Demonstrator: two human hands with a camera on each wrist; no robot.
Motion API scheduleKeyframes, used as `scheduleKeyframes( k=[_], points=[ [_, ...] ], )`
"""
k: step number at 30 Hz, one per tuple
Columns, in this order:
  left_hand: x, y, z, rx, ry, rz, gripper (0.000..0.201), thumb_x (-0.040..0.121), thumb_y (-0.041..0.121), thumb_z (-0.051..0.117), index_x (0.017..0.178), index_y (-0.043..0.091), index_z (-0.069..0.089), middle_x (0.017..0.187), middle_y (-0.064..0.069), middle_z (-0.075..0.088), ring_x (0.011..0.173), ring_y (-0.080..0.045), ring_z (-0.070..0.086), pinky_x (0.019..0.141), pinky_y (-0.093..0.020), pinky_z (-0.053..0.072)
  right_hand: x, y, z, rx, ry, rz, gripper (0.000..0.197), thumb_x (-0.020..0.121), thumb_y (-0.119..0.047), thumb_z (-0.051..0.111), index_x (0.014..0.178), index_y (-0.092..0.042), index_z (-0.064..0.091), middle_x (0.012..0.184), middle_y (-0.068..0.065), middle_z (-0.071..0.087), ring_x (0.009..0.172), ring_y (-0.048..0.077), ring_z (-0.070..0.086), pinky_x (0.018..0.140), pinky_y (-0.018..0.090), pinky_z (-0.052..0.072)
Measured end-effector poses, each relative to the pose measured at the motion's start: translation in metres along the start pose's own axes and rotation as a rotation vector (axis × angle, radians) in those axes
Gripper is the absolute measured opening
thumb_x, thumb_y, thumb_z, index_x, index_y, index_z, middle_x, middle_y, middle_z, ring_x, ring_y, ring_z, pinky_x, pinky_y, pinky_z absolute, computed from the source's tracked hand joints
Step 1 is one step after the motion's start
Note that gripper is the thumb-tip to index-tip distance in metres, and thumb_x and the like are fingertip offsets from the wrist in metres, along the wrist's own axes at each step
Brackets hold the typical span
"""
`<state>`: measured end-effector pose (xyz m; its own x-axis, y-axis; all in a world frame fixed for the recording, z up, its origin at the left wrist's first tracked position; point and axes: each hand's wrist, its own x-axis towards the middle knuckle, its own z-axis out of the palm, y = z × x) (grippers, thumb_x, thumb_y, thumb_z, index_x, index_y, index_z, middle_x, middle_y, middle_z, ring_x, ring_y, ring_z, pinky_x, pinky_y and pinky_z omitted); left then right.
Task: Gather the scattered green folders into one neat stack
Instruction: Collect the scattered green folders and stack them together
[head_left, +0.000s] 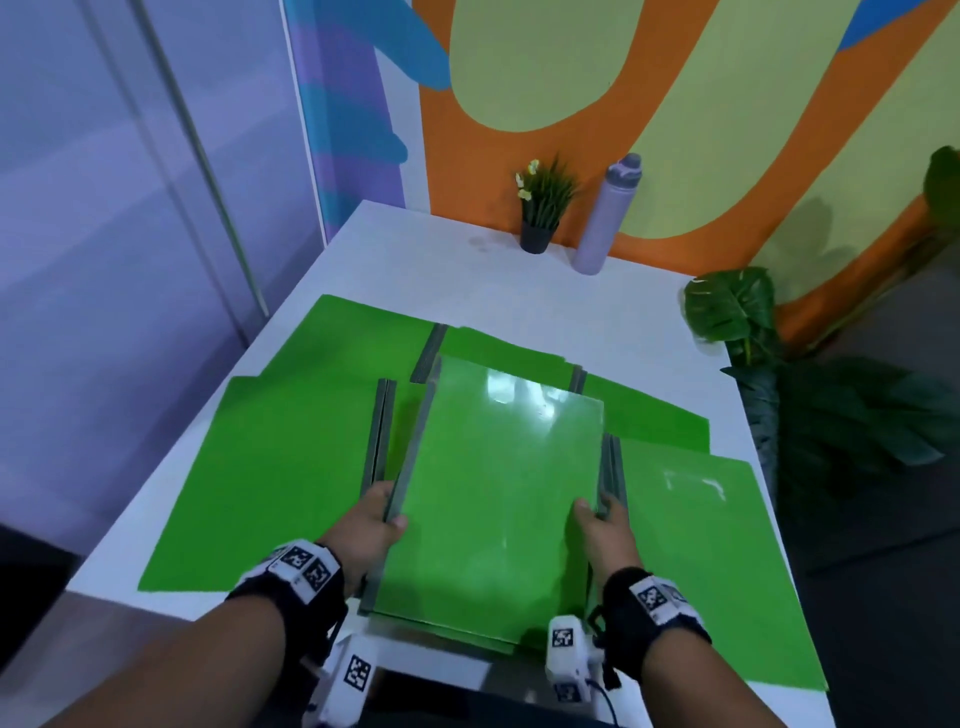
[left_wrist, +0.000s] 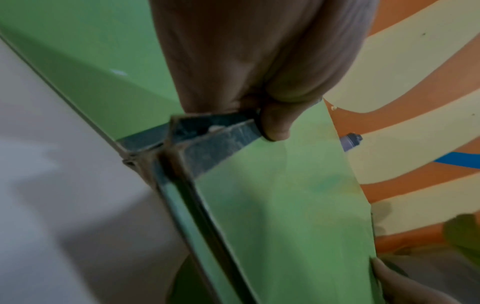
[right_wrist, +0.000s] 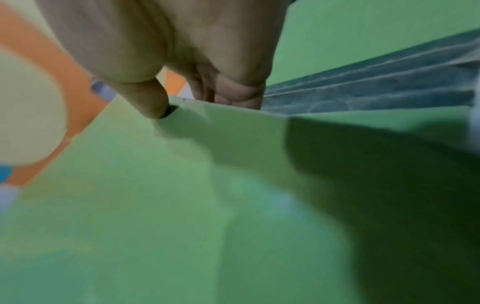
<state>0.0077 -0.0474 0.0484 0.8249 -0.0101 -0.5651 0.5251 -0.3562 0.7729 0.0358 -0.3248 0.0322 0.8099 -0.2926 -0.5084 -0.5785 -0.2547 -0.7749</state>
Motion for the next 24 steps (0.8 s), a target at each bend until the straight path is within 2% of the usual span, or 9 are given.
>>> scheduleKeyframes(
  k=[4, 7, 10, 12, 16, 18, 21, 22, 24],
  points=[
    [0.009, 0.006, 0.008, 0.047, -0.042, 0.046, 0.024, 0.097, 0.021, 0.05, 0.119, 0.027, 0.044, 0.114, 0.0, 0.058, 0.11, -0.024, 0.055, 0.105, -0.046, 0.041, 0.002, 0.006, -0.013, 0.135, 0.023, 0.083, 0.058, 0.092, -0.02, 0.055, 0.144, -0.018, 0.029, 0.152, 0.012, 0.031, 0.133, 0.036, 0.036, 0.107, 0.056, 0.032],
    [0.028, 0.002, 0.003, 0.32, 0.175, 0.103, 0.03, 0.097, 0.032, 0.046, 0.121, 0.017, 0.056, 0.12, -0.008, 0.063, 0.11, -0.029, 0.059, 0.097, -0.038, 0.047, 0.0, 0.01, -0.016, 0.118, 0.081, 0.095, 0.054, 0.093, -0.004, 0.047, 0.142, -0.019, 0.031, 0.147, 0.014, 0.034, 0.127, 0.037, 0.041, 0.101, 0.055, 0.04],
    [0.046, -0.014, -0.014, 0.672, 0.347, -0.005, 0.054, 0.087, 0.042, 0.058, 0.13, 0.011, 0.05, 0.134, -0.017, 0.051, 0.121, -0.035, 0.052, 0.1, -0.047, 0.047, -0.004, 0.018, -0.016, 0.041, 0.117, 0.107, 0.052, 0.093, 0.001, 0.043, 0.141, -0.016, 0.03, 0.135, 0.015, 0.043, 0.09, 0.025, 0.058, 0.08, 0.042, 0.054],
    [0.051, -0.03, -0.022, 0.769, 0.338, -0.125, 0.069, 0.082, 0.044, 0.064, 0.135, 0.008, 0.04, 0.14, -0.019, 0.042, 0.127, -0.037, 0.045, 0.103, -0.05, 0.046, -0.008, 0.025, -0.014, 0.006, 0.148, 0.124, 0.053, 0.093, 0.002, 0.042, 0.142, -0.013, 0.03, 0.138, 0.018, 0.043, 0.08, 0.02, 0.055, 0.08, 0.04, 0.051],
    [0.052, -0.043, -0.028, 0.878, 0.304, -0.164, 0.058, 0.084, 0.037, 0.061, 0.127, 0.004, 0.043, 0.13, -0.021, 0.046, 0.117, -0.039, 0.052, 0.096, -0.047, 0.052, -0.018, 0.032, -0.015, -0.015, 0.163, 0.137, 0.054, 0.093, 0.003, 0.042, 0.144, -0.01, 0.027, 0.146, 0.018, 0.035, 0.113, 0.036, 0.052, 0.09, 0.045, 0.048],
    [0.049, -0.036, -0.028, 0.866, 0.301, -0.149, 0.042, 0.088, 0.022, 0.054, 0.124, 0.001, 0.045, 0.124, -0.022, 0.051, 0.107, -0.039, 0.059, 0.089, -0.044, 0.055, -0.018, 0.032, -0.019, 0.001, 0.169, 0.123, 0.056, 0.093, 0.004, 0.042, 0.144, -0.011, 0.027, 0.14, 0.018, 0.041, 0.105, 0.035, 0.057, 0.087, 0.046, 0.05],
    [0.04, -0.013, -0.032, 0.775, 0.356, -0.094, 0.031, 0.09, 0.001, 0.042, 0.121, -0.003, 0.046, 0.115, -0.024, 0.061, 0.097, -0.037, 0.065, 0.082, -0.042, 0.055, -0.015, 0.026, -0.03, 0.072, 0.179, 0.114, 0.057, 0.092, 0.005, 0.041, 0.144, -0.016, 0.029, 0.115, 0.014, 0.052, 0.088, 0.032, 0.058, 0.081, 0.048, 0.053],
    [0.033, -0.001, -0.036, 0.738, 0.387, -0.066, 0.03, 0.09, -0.001, 0.041, 0.12, -0.004, 0.047, 0.112, -0.024, 0.063, 0.096, -0.038, 0.066, 0.081, -0.043, 0.054, -0.013, 0.022, -0.036, 0.113, 0.175, 0.112, 0.056, 0.093, 0.003, 0.041, 0.143, -0.019, 0.03, 0.123, 0.017, 0.05, 0.091, 0.032, 0.056, 0.084, 0.051, 0.052],
    [0.016, 0.028, -0.048, 0.692, 0.484, 0.02, 0.032, 0.091, -0.004, 0.041, 0.123, -0.005, 0.047, 0.107, -0.026, 0.066, 0.094, -0.041, 0.066, 0.08, -0.046, 0.052, -0.01, 0.011, -0.047, 0.179, 0.17, 0.103, 0.054, 0.094, -0.002, 0.043, 0.142, -0.023, 0.033, 0.145, 0.017, 0.037, 0.116, 0.035, 0.049, 0.096, 0.055, 0.045]
  ],
)
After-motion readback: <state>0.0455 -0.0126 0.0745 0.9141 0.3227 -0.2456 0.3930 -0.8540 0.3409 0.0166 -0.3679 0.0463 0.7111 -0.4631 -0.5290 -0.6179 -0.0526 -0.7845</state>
